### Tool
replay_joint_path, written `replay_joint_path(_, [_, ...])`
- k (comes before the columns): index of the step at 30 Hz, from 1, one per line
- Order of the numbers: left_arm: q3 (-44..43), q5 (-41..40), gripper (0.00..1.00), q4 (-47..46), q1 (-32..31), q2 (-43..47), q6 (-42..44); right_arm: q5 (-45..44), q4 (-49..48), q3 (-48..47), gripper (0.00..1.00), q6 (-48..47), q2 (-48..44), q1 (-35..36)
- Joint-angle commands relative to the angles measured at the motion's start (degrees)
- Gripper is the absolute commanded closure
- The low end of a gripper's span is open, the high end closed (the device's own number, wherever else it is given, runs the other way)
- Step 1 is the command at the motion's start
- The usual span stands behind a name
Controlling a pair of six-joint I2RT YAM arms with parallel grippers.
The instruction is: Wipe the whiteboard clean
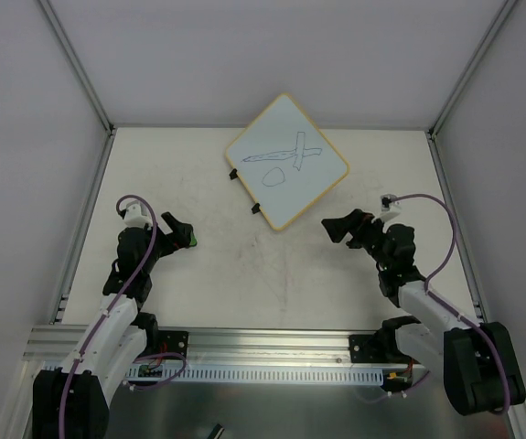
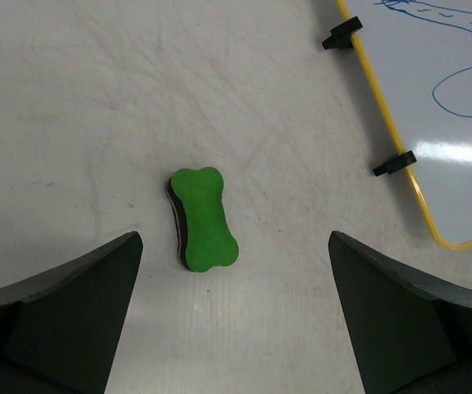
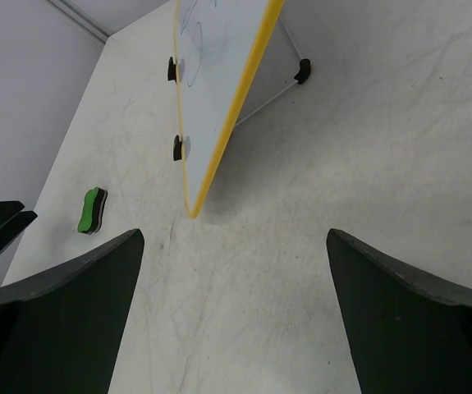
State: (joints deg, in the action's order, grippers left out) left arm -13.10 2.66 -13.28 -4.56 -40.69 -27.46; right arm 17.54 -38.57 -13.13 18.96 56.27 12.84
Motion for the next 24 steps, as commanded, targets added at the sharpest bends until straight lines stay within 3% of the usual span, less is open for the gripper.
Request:
replay_joint_path(1, [-2.46,-2.3,0.01,0.62,-0.28,0.08,-0.57,2.49,-7.83,-0.5,0.01,1.51,2.96,-1.67])
replay_joint_path(6, [-2.19,-2.3,0.01,0.62,-0.28,0.43,-0.57,7.5,-19.86,0.73,0.01,8.98,10.51,-6.07])
replay_joint_path(11, [-2.1,-1.95,0.01,0.8,-0.28,0.96,-0.22,9.0,-28.57,0.73,0.01,10.48,16.4,-7.04])
replay_joint_path(24, [-2.45,-1.34,0.01,0.88,-0.28,-0.18,-0.31,7.07,-31.13,-7.96,0.01,7.41,24.93,-5.28])
